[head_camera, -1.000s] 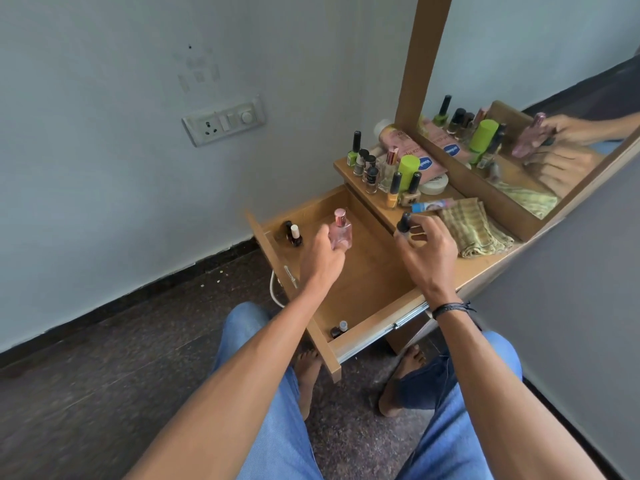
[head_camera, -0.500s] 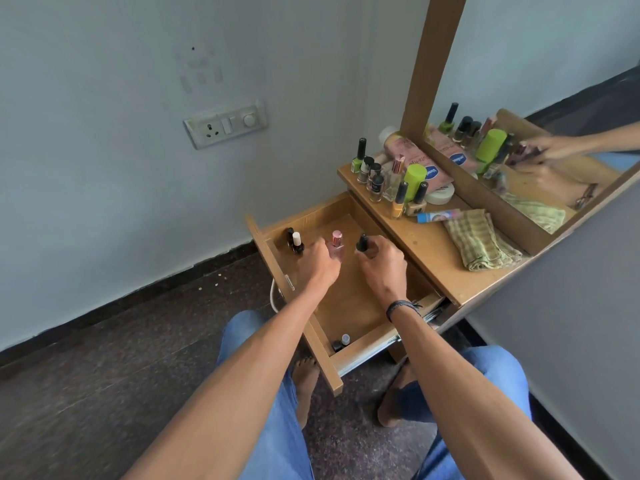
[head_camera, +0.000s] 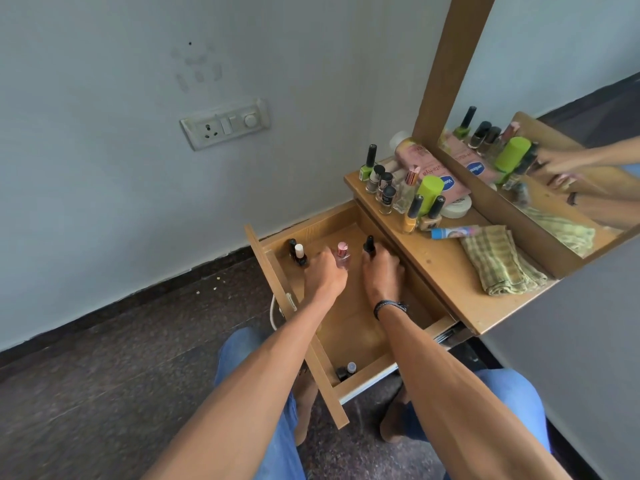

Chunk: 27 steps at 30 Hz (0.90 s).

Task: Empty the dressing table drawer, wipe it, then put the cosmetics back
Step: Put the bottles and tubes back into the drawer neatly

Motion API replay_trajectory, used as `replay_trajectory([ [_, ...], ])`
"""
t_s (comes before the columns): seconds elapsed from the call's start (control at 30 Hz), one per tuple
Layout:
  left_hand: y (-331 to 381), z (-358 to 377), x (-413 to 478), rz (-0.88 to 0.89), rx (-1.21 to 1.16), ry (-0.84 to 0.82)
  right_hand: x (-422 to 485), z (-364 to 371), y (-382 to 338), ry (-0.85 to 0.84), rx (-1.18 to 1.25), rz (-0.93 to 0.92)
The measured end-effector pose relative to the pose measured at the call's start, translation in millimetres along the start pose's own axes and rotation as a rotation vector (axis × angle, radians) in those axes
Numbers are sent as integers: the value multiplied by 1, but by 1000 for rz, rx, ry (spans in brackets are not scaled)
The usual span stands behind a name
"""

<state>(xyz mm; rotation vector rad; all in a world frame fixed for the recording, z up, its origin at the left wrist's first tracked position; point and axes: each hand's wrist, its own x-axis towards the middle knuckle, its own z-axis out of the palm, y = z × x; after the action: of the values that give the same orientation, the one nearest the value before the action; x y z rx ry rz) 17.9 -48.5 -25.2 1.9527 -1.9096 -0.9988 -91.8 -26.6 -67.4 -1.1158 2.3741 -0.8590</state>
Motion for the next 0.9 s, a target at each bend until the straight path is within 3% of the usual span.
replay_trajectory([
  [0.23,-4,3,0,32,21,34,0,2,-2,31,-89,39],
  [0.73,-3,-13,0,122,-6,63,4,8,4,71,101,187],
  [0.8,-5,-17,0,138,23,73,1,7,4,36,179,161],
  [0.9,-11,-25,-2,163,103,83,-10,3,0,-115,239,-17],
])
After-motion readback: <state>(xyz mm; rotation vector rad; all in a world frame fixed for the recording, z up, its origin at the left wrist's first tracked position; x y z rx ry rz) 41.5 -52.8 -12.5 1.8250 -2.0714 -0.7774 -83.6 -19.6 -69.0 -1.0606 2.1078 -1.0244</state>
